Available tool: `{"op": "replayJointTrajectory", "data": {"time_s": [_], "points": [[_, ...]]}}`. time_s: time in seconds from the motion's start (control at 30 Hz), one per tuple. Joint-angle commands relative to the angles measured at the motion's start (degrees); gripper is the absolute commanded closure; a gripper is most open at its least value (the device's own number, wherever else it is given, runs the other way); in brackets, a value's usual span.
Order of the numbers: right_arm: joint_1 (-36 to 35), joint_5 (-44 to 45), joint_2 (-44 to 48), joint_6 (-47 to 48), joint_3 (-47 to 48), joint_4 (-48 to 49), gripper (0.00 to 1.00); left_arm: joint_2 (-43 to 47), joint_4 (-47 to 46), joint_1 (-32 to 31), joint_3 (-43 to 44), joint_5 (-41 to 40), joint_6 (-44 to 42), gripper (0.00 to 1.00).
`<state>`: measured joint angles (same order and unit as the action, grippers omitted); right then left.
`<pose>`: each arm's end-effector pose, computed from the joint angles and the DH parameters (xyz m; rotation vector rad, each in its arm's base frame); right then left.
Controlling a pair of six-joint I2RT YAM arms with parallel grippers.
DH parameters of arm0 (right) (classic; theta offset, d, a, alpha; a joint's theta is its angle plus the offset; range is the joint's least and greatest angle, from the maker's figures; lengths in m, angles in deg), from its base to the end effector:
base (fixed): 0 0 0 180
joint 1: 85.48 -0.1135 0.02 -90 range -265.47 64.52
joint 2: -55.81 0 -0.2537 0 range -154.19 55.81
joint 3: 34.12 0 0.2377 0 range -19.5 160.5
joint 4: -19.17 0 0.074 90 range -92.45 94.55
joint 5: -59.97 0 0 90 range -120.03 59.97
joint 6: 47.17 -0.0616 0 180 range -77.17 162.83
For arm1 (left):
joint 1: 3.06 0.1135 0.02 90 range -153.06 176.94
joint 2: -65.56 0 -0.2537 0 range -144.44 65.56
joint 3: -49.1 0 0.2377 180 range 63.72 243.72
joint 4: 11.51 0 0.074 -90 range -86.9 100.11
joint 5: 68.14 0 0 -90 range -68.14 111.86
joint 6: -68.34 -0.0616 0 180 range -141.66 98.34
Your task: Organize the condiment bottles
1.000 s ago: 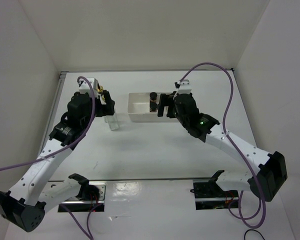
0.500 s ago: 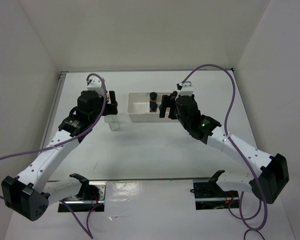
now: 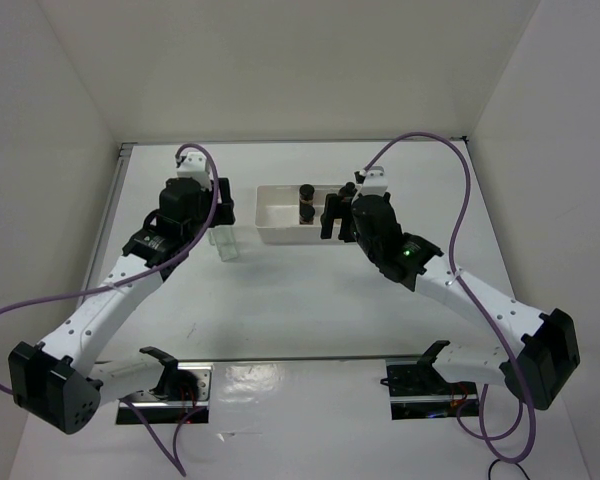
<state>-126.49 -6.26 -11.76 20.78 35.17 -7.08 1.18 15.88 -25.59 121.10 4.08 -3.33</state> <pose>0.2271 0.1646 0.3010 -0.0611 1.9722 0.3066 0.2573 -0.0864 0.3289 -0.1386 1.8980 -0.1871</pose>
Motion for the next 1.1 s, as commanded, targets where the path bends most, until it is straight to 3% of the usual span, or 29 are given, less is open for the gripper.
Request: {"op": "replayJointTrajectory", "data": {"time_s": [0.0,0.13,1.07], "points": [[-0.47,1.54,1.92,-0.37,-0.18,1.53,0.02,-0.31,-3.37,0.2,2.29,-0.68,0.13,0.15],[-0.47,1.54,1.39,-0.37,-0.18,1.53,0.02,-0.31,-3.37,0.2,2.29,-0.68,0.13,0.2],[-0.47,2.07,0.86,-1.42,-1.24,1.53,0.02,-2.94,-4.43,0.2,2.82,-2.96,1.8,0.28]]}}
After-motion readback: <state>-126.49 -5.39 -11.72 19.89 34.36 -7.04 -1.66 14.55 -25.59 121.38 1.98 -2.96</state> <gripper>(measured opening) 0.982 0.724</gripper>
